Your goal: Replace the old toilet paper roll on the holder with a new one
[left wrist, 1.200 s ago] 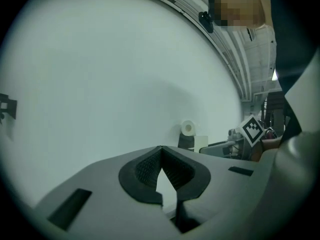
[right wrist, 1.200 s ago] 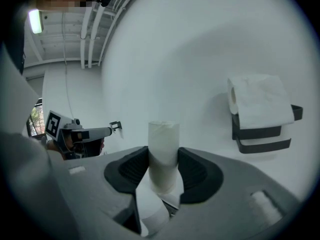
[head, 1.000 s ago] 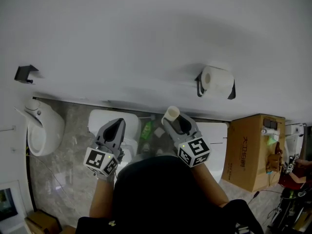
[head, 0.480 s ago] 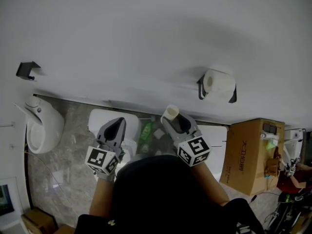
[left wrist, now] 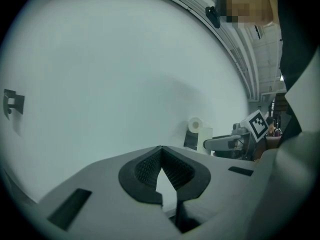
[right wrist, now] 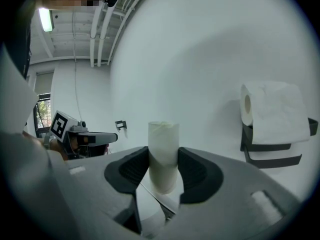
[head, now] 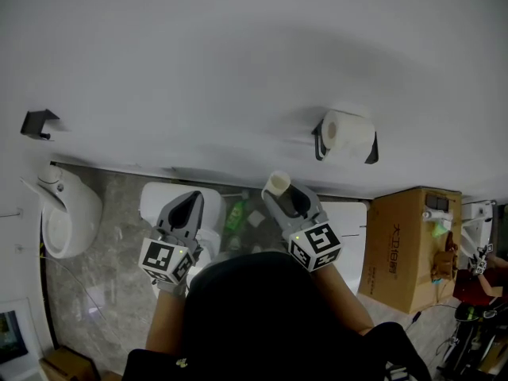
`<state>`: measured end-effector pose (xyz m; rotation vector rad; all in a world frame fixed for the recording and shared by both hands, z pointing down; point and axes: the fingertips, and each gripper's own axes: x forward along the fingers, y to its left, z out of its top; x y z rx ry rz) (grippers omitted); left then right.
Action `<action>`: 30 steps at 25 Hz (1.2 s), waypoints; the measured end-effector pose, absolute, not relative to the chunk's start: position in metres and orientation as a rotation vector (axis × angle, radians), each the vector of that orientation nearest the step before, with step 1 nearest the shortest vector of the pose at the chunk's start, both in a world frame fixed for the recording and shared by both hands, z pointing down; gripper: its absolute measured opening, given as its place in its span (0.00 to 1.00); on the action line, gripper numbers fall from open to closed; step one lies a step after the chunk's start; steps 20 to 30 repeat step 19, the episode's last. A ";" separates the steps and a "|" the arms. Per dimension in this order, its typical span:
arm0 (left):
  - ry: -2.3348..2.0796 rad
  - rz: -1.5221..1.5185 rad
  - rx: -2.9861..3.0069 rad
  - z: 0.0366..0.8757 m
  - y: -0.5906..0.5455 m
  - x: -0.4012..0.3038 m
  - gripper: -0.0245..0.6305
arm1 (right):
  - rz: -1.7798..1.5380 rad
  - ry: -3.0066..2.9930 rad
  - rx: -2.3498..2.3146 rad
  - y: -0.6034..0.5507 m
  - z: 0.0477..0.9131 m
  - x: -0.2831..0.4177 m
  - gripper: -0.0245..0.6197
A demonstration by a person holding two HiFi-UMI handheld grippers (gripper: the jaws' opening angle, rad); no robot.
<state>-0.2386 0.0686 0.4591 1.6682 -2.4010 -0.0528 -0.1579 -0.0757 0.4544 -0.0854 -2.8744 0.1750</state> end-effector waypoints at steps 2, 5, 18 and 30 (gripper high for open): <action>-2.396 -0.053 1.663 0.461 0.067 -0.238 0.06 | 0.177 -2.873 -0.075 -0.078 0.455 -0.156 0.31; -2.387 -0.051 1.667 0.462 0.065 -0.238 0.06 | 0.181 -2.873 -0.067 -0.080 0.456 -0.155 0.31; -2.371 -0.131 1.645 0.460 0.055 -0.238 0.06 | 0.188 -2.878 -0.037 -0.090 0.455 -0.148 0.31; -2.369 -0.131 1.645 0.460 0.055 -0.237 0.06 | 0.188 -2.879 -0.037 -0.091 0.455 -0.147 0.31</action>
